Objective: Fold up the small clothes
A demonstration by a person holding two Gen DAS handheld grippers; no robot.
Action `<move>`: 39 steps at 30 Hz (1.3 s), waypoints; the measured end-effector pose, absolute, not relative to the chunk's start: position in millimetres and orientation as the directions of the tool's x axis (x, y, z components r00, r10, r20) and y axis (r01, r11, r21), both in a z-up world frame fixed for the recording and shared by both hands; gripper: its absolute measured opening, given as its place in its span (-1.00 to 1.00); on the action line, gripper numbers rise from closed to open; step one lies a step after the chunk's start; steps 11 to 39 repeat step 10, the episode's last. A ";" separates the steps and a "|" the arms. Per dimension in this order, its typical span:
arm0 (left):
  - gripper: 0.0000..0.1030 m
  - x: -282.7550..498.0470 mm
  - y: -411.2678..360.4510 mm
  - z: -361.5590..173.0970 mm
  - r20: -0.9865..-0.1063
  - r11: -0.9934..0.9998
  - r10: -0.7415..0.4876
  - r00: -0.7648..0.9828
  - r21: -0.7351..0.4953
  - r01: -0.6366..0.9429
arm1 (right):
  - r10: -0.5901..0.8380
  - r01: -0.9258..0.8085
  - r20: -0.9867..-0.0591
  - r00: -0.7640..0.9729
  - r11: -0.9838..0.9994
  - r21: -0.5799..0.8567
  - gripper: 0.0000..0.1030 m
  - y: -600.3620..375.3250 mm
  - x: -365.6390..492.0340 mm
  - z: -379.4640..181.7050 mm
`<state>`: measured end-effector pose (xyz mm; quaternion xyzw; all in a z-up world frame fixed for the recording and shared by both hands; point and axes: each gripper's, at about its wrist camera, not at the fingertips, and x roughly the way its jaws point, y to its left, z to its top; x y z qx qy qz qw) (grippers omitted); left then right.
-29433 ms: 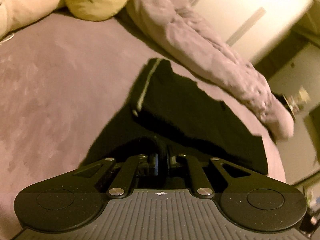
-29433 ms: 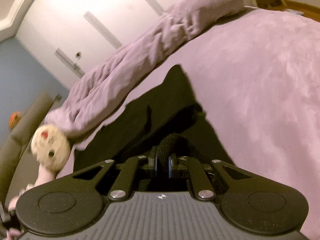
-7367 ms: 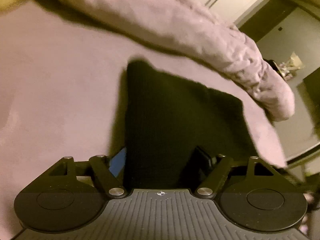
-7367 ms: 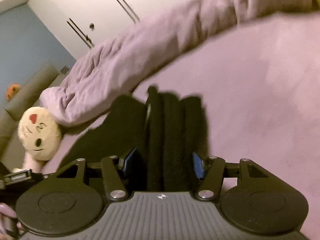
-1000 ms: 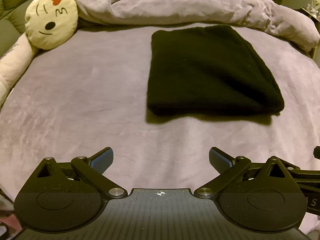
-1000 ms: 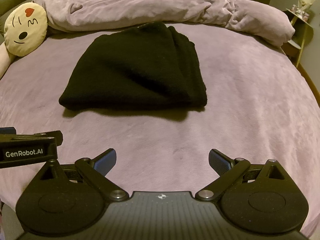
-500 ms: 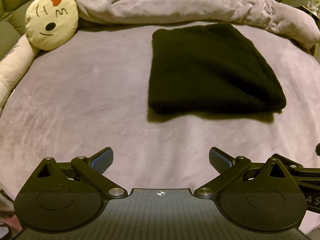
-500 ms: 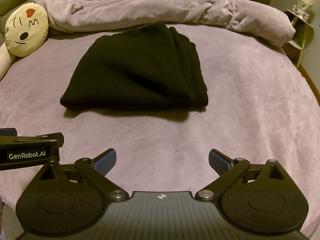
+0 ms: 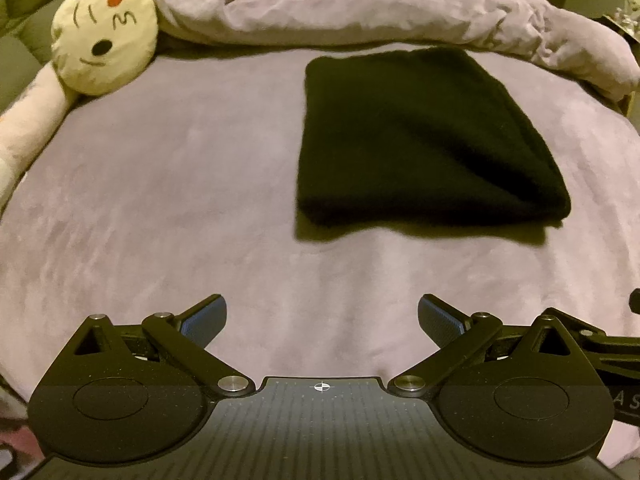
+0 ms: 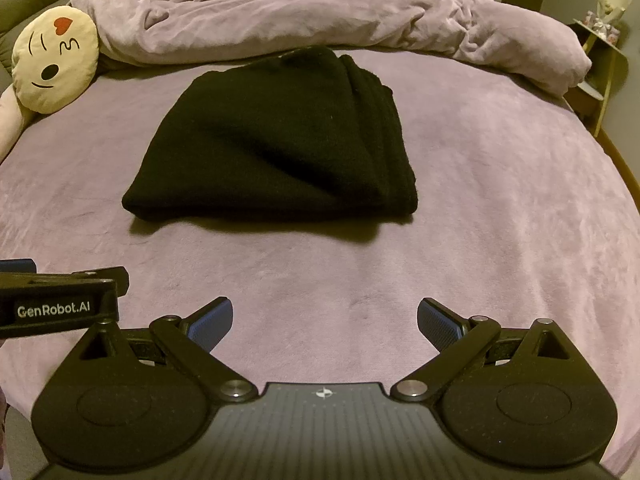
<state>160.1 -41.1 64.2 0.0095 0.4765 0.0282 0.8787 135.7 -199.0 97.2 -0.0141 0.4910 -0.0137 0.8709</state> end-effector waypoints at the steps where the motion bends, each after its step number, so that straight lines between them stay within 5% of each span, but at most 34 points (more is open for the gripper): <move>1: 1.00 159.8 -42.3 64.1 -0.836 0.998 0.066 0.545 0.054 -0.038 | -0.038 0.011 -0.855 0.517 0.999 -0.038 0.92 -199.2 135.5 97.0; 39: 1.00 160.5 -44.2 63.8 -0.837 0.997 0.074 0.543 0.064 -0.037 | -0.041 0.013 -0.853 0.521 0.999 -0.040 0.92 -199.7 133.8 96.7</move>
